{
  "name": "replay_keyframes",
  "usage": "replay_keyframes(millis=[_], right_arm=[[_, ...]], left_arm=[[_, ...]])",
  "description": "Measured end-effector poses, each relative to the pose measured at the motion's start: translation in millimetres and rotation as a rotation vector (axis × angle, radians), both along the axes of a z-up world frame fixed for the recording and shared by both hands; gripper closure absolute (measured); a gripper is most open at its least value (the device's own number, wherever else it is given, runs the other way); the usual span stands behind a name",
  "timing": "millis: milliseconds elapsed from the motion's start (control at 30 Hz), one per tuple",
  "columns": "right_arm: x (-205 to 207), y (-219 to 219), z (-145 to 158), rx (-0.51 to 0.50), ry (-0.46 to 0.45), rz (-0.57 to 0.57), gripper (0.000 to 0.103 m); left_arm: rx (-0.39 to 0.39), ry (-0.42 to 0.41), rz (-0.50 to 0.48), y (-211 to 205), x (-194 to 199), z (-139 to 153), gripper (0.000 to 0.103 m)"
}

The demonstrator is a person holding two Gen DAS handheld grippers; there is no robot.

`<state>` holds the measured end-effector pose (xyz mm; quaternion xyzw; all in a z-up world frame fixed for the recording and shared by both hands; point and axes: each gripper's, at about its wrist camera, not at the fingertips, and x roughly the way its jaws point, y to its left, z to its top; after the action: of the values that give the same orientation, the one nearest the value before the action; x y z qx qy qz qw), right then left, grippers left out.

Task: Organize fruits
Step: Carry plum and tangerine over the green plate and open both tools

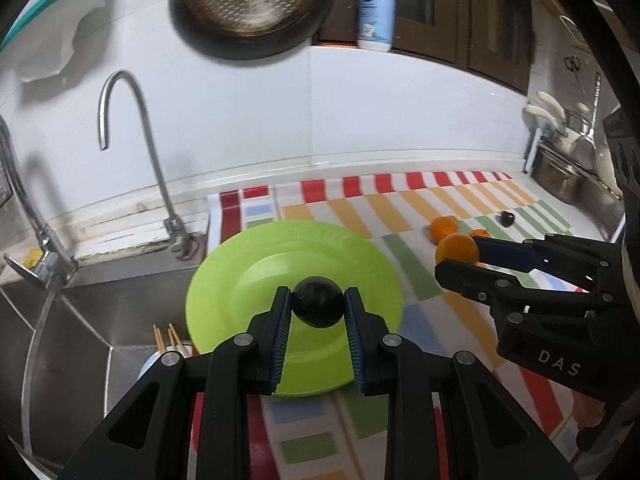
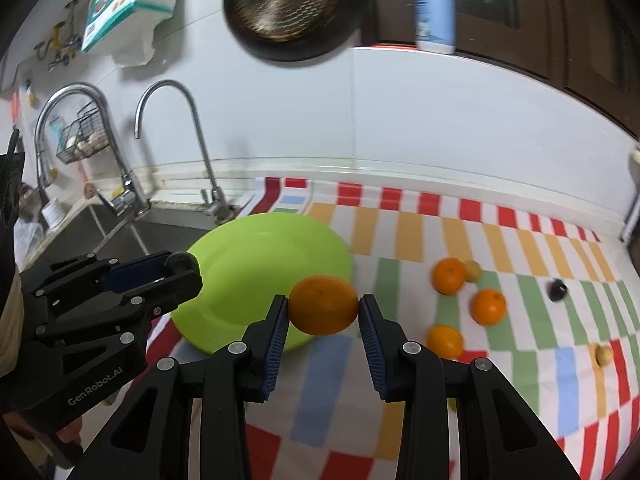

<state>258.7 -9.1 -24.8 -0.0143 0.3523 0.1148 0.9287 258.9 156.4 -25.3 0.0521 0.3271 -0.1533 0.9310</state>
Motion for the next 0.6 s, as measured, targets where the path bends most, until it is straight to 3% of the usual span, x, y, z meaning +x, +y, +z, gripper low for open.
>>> replay_keyframes(millis=[600], right_arm=[[65.2, 47.1, -50.3, -0.004, 0.132, 0.075, 0.066]], left_arm=[[-0.001, 0.087, 0.020, 33.1, 38.7, -42.5, 0.076]])
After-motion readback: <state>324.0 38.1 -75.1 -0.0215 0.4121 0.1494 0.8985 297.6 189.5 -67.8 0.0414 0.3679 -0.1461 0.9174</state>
